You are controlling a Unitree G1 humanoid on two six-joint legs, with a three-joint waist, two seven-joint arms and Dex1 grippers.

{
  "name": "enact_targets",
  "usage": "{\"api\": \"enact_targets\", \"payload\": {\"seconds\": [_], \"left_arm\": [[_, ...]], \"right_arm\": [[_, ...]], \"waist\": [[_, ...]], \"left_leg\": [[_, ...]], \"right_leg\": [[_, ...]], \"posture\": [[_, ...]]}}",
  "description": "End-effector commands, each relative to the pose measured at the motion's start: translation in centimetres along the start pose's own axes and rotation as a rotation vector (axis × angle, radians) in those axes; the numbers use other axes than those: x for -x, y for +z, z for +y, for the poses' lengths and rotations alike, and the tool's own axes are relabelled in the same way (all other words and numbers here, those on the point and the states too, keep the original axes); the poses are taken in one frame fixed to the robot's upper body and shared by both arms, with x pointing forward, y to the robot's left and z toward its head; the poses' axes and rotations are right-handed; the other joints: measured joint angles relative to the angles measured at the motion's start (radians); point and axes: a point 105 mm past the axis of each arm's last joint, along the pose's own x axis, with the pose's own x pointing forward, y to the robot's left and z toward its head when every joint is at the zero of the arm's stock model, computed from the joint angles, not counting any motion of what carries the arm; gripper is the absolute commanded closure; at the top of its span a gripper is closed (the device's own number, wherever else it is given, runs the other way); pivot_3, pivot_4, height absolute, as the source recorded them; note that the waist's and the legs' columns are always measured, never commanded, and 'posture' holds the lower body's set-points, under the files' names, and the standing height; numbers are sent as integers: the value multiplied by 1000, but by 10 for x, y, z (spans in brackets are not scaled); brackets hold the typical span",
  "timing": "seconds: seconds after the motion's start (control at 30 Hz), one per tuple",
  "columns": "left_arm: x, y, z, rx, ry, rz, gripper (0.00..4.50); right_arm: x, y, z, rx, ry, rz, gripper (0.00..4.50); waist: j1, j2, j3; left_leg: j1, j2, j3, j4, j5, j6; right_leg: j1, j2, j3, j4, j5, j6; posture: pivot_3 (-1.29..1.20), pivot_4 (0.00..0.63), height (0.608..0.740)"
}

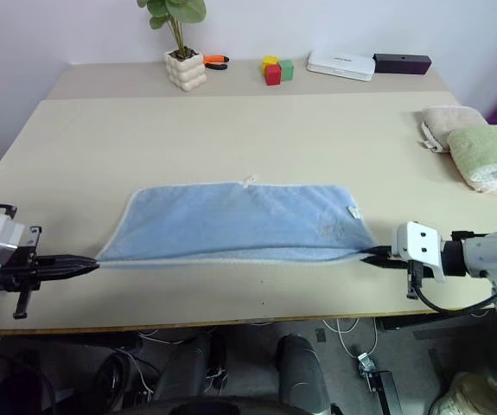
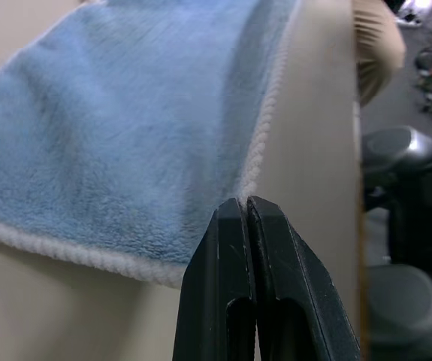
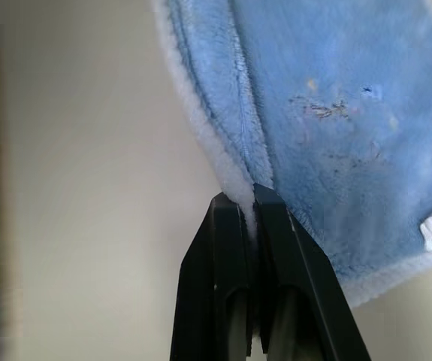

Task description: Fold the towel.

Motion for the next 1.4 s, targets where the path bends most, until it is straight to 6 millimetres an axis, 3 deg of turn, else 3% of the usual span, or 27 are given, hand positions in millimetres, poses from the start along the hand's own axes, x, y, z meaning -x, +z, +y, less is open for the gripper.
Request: {"api": "enact_targets", "payload": {"seconds": [0.03,0.33,0.5,0.77,1.07,1.4], "left_arm": [[7,9,-8,-5,-15,2,4500],[10,7,-17,33,-18,2,4500],[15,6,-10,12,10,18,4500],[-6,29,31,-137,85,-105,4500],[-9,45,92,-249,243,-174,4500],[-26,32,123,-238,319,-163,4500]], "right_arm": [[12,22,-2,-33,-6,-80,4431],[17,14,22,-124,83,-49,4431],[23,5,21,-155,84,-18,4431],[6,19,-19,-75,-37,-63,4431],[-5,23,-62,-3,-170,-68,4431],[-15,16,-94,5,-284,-71,4431]], "waist": [[0,0,0],[3,0,0],[2,0,0],[3,0,-1],[3,0,-1],[1,0,0]], "left_leg": [[0,0,0,0,0,0],[0,0,0,0,-1,1],[0,-1,0,0,-1,1],[0,-1,0,1,-1,2],[-1,-2,1,1,-1,2],[-1,-2,2,2,2,-2]], "right_leg": [[0,0,0,0,0,0],[0,-2,0,-1,-1,-1],[0,-2,-1,-1,-1,-1],[0,-2,-1,-1,0,-1],[0,-2,-1,1,2,3],[1,-1,-1,1,2,3]], "posture": [[0,150,735],[0,150,735],[0,150,735],[0,150,735],[0,150,735],[0,150,735]]}}
